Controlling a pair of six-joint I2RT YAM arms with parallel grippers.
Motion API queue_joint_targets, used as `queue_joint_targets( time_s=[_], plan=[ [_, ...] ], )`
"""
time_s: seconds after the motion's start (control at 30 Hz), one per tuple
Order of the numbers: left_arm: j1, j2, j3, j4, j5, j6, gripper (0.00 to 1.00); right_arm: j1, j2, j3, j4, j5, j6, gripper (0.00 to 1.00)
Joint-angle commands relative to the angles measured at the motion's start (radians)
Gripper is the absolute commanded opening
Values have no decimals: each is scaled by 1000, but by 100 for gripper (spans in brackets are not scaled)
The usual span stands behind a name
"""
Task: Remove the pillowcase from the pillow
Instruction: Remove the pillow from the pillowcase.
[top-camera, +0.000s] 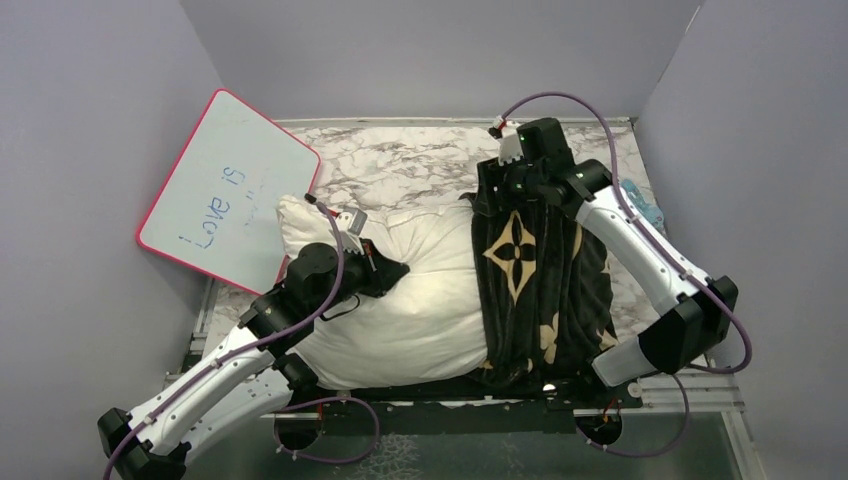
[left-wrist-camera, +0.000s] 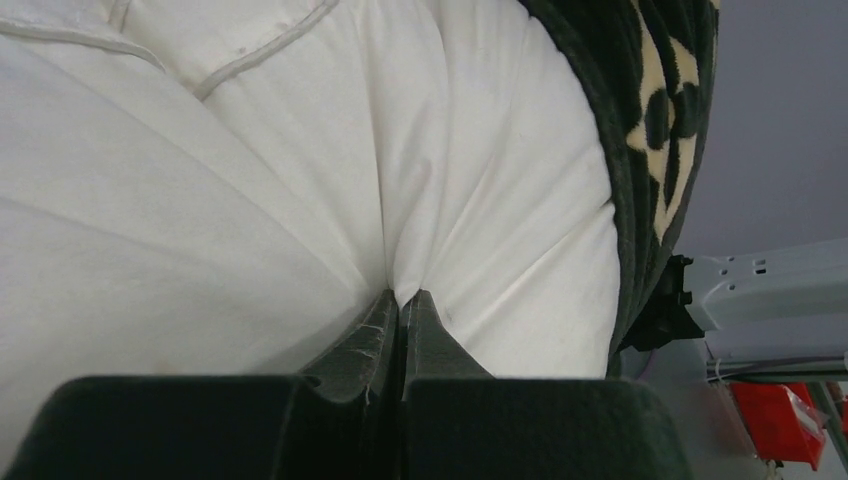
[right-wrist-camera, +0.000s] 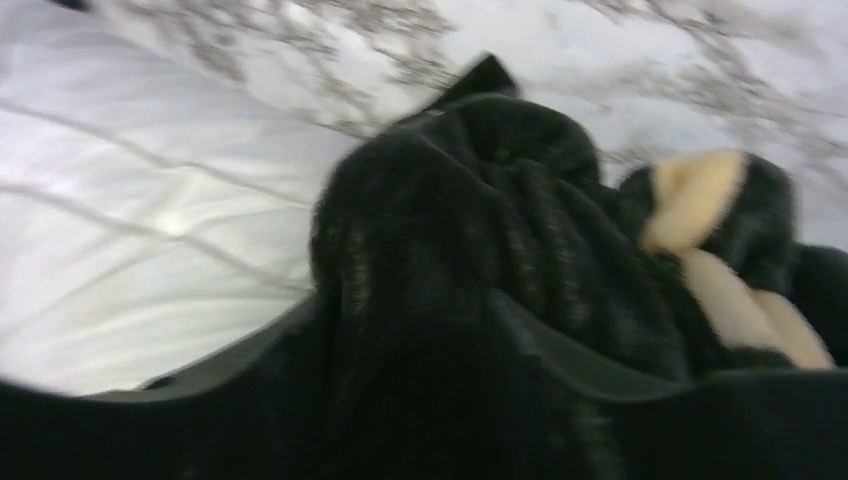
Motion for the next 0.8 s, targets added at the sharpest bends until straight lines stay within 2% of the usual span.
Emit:
queue_joint_targets(
  time_s=[0.0, 0.07, 0.1, 0.17, 0.3, 0.37, 0.43, 0.5, 0.6, 0.67, 0.7, 0.77],
  plan=[
    [-2, 2, -20, -216, 22, 14, 0, -11, 60, -22, -94, 469, -11, 50],
    [-2, -5, -27, -216, 13, 6, 0, -23, 36, -45, -55, 514, -4, 36],
    [-2, -7, -27, -216, 9, 6, 0, -34, 15, -55, -28, 530, 3, 23],
    [-2, -2, -22, -223, -3, 4, 0, -60, -26, -68, 22, 579, 30, 7],
    [-2, 3, -11, -238, -22, -1, 0, -109, -85, -60, 77, 606, 60, 4],
    [-2, 0, -12, -243, -33, -10, 0, -112, -94, -40, 63, 549, 56, 10],
    [-2, -7, -15, -246, -46, -20, 0, -110, -99, -5, 17, 423, 49, 25],
    [-2, -11, -16, -246, -53, -28, 0, -110, -121, 13, -17, 355, 64, 35],
    [-2, -1, 2, -245, -55, -30, 24, -111, -205, -20, -18, 407, 88, 60],
    [-2, 12, 27, -251, -61, -25, 49, -111, -275, -55, -23, 493, 101, 71],
    [-2, 17, 42, -260, -71, -26, 59, -111, -312, -76, -30, 535, 114, 76],
    [-3, 24, 79, -286, -116, -31, 73, -112, -388, -127, -46, 562, 124, 78]
  ],
)
